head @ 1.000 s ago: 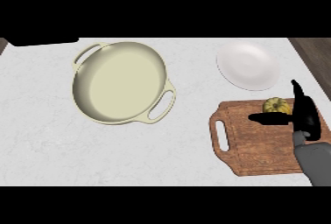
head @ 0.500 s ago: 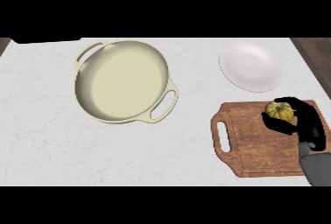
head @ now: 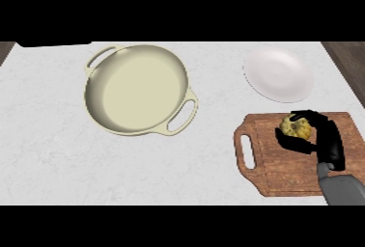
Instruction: Pick the squash from the cutting board and place it in the pot
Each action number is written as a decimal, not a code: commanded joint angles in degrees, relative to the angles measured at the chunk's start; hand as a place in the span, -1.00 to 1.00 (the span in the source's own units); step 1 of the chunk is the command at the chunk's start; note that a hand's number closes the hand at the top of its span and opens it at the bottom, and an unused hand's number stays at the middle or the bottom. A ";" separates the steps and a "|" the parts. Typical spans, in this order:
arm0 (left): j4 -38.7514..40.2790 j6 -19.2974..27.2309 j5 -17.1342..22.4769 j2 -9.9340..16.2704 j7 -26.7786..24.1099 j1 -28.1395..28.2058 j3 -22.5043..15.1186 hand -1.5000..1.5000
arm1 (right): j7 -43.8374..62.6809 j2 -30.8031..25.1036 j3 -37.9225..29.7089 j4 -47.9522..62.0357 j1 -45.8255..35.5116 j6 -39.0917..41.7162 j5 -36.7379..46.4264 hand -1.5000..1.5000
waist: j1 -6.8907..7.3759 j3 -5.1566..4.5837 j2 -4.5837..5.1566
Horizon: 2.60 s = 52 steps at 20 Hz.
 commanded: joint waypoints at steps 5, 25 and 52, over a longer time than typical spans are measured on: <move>-3.25 0.23 -1.37 -2.62 -3.35 -15.65 6.53 0.00 | -15.18 16.11 10.71 -5.59 0.92 1.62 -5.28 1.00 | -0.35 0.32 0.06; -2.59 2.85 0.40 -1.18 -4.56 -17.62 4.02 0.00 | -13.45 14.40 19.16 -10.44 -1.39 -6.95 16.07 1.00 | -1.01 -0.43 -0.62; -1.98 3.50 2.35 1.87 -4.82 -22.06 -0.63 0.00 | 26.18 19.70 22.25 12.49 -41.88 20.60 37.27 1.00 | 3.71 -0.49 0.85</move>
